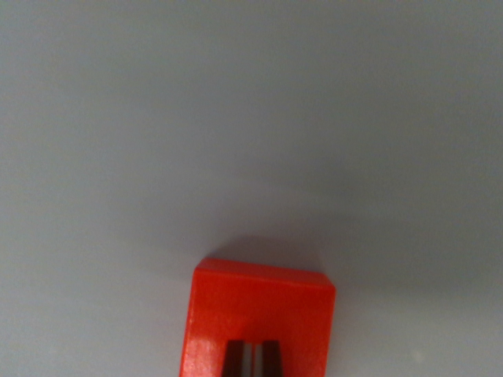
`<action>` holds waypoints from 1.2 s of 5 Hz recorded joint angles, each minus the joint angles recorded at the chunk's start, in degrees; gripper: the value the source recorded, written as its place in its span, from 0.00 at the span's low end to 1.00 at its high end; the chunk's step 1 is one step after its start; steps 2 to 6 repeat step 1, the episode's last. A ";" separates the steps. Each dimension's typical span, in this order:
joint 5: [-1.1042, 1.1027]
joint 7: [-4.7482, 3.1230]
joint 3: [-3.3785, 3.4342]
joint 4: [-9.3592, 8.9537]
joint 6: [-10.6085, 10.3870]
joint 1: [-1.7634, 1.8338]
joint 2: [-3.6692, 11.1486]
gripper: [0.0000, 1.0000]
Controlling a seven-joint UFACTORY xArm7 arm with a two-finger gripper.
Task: Reach red block
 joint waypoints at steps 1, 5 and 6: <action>0.00 0.00 0.00 0.00 0.00 0.00 0.00 0.00; 0.00 0.00 0.00 0.00 0.00 0.00 0.00 0.00; 0.00 0.00 0.00 0.00 0.00 0.00 0.00 0.00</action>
